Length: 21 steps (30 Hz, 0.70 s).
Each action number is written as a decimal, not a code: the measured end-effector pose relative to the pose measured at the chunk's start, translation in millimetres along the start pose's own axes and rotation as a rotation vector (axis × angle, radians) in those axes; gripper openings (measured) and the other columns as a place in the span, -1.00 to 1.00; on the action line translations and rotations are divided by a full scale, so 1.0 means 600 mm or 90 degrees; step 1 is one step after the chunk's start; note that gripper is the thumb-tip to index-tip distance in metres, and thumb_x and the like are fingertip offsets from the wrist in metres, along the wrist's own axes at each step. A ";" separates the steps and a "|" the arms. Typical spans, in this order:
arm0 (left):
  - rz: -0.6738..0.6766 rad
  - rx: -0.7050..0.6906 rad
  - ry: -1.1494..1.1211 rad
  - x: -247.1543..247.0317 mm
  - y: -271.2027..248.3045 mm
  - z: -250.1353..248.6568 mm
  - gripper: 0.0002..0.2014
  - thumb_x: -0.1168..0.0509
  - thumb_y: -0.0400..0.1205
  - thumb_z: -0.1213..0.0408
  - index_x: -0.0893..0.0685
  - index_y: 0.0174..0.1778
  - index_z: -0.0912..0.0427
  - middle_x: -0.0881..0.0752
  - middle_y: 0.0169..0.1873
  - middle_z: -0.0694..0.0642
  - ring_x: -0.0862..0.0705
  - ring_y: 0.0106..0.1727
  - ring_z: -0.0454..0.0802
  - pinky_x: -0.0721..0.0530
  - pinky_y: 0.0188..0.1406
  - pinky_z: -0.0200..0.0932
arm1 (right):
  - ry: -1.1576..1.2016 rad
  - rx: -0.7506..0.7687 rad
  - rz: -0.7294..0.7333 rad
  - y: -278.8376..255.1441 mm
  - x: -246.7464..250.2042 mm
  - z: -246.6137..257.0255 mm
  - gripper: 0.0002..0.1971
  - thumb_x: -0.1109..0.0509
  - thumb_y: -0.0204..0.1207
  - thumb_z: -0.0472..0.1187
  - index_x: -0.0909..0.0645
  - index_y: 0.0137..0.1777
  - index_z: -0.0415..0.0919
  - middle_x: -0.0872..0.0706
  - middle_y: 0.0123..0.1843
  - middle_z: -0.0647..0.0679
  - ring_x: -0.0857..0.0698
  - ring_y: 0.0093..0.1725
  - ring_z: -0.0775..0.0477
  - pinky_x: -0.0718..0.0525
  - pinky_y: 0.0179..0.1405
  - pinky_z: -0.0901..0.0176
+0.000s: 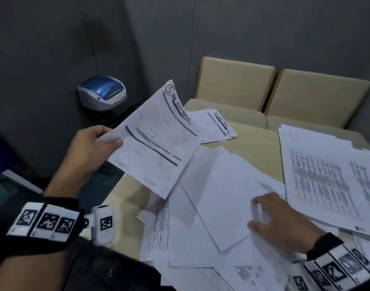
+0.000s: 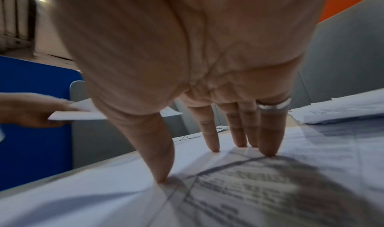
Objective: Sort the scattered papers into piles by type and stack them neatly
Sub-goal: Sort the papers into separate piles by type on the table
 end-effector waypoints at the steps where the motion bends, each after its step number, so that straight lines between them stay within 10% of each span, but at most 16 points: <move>1: 0.017 -0.005 -0.028 -0.011 0.022 -0.016 -0.93 -0.56 0.63 0.27 -0.82 -0.05 0.15 -0.85 -0.21 0.08 -0.70 -0.35 -0.09 -0.64 -0.38 -0.21 | 0.008 0.007 -0.015 -0.003 -0.007 -0.001 -0.40 -0.37 0.66 0.23 -0.32 0.64 0.13 -0.33 0.56 0.22 -0.42 0.49 0.16 -0.45 0.42 0.21; 7: 0.099 0.101 -0.076 -0.134 0.195 -0.082 -0.86 -0.45 0.59 0.49 -0.67 -0.22 0.21 -0.59 -0.36 0.18 -0.46 -0.69 -0.11 -0.31 -0.72 -0.38 | 0.018 0.044 -0.061 -0.008 -0.022 -0.012 -0.34 -0.38 0.66 0.22 -0.26 0.68 0.13 -0.25 0.63 0.21 -0.28 0.64 0.14 -0.34 0.57 0.24; 12: 0.136 0.163 -0.033 -0.228 0.297 -0.060 -0.71 -0.42 0.63 0.57 -0.57 -0.28 0.14 -0.68 -0.41 0.11 -0.63 -0.59 -0.10 -0.49 -0.75 -0.37 | 0.045 0.033 -0.055 -0.003 -0.029 -0.020 -0.38 -0.44 0.60 0.23 -0.28 0.59 0.22 -0.23 0.54 0.23 -0.24 0.63 0.10 -0.34 0.60 0.15; 16: 0.191 0.110 0.073 -0.274 0.354 -0.019 -0.68 -0.42 0.63 0.59 -0.57 -0.22 0.06 -0.70 0.02 0.21 -0.69 -0.25 -0.08 -0.78 -0.25 -0.24 | 0.069 0.021 -0.043 0.002 -0.038 -0.030 -0.38 -0.46 0.55 0.27 -0.20 0.49 0.36 -0.18 0.48 0.29 -0.22 0.58 0.11 -0.42 0.57 -0.03; 21: 0.149 0.084 0.247 -0.310 0.385 -0.012 -0.68 -0.47 0.64 0.41 -0.53 -0.32 0.02 -0.64 -0.28 0.02 -0.64 -0.22 0.02 -0.63 -0.04 -0.10 | 0.113 0.019 -0.037 -0.001 -0.043 -0.041 -0.27 -0.36 0.25 0.52 -0.10 0.37 0.52 -0.12 0.46 0.38 -0.15 0.50 0.19 -0.43 0.56 -0.04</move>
Point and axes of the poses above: each hand's wrist, its own y-axis towards the middle knuckle, its own x-axis out of the back of the hand, z = x × y, the point moved 4 cm from there along y, towards the middle knuckle
